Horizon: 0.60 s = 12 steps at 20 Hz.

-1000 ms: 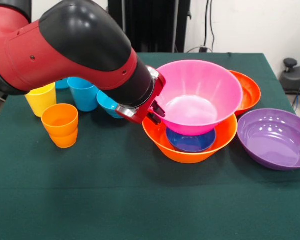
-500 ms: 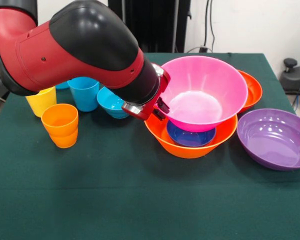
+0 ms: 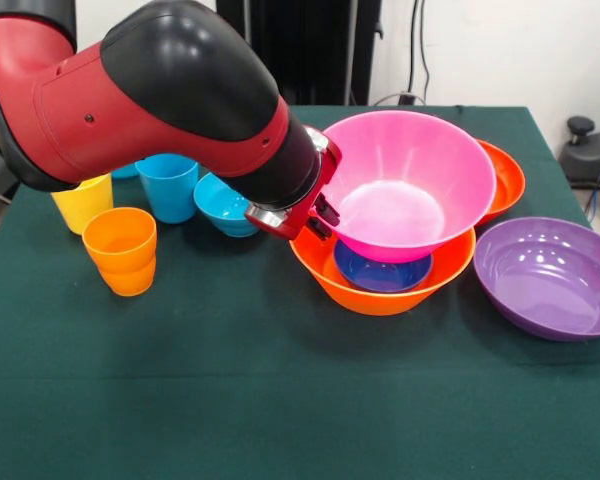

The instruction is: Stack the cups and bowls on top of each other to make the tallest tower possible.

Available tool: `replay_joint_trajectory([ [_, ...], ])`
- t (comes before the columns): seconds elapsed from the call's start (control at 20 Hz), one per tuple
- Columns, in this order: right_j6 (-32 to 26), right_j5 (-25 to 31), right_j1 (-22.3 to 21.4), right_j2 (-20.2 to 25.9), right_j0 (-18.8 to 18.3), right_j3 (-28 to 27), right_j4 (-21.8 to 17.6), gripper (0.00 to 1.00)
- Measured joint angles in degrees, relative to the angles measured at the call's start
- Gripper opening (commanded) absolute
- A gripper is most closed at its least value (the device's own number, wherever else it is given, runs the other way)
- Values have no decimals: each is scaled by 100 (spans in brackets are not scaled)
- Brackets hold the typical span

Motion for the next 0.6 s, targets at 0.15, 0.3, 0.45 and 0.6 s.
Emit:
replay_joint_trajectory([
  [0.15, 0, 0, 8, 0, 2, -3, 0, 0],
  [0.3, 0, 0, 18, 0, 5, -10, 6, 0],
  [0.45, 0, 1, 27, 1, 15, -28, 14, 0],
  [0.6, 0, 1, 28, 0, 24, -41, 14, 0],
])
